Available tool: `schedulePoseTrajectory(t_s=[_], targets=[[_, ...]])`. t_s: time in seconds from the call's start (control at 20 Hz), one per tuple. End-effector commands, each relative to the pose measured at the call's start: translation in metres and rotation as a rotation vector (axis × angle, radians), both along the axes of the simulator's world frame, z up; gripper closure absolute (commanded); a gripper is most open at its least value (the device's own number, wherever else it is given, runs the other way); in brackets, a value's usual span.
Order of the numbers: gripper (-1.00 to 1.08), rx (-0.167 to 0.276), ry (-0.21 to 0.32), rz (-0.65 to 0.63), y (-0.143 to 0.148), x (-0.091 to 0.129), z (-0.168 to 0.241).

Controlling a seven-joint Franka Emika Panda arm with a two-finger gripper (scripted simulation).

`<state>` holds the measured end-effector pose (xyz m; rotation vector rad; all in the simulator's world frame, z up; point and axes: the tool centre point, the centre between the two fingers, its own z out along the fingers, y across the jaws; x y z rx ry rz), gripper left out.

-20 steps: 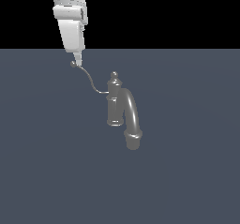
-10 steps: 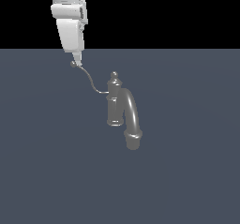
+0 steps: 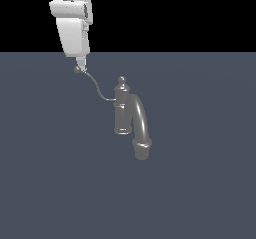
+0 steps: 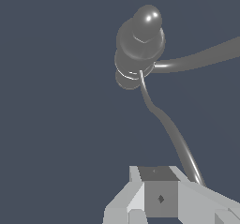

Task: Turn on the faucet by rotating a designated handle.

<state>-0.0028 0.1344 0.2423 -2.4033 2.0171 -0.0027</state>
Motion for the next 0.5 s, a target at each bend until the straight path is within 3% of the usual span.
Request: schedulePoseTrajectory(t_s=[0.0, 0.45], targets=[[1.08, -0.002, 0.004, 0.0, -0.002, -0.01, 0.0], [1.08, -0.002, 0.004, -0.001, -0.008, -0.038, 0.0]])
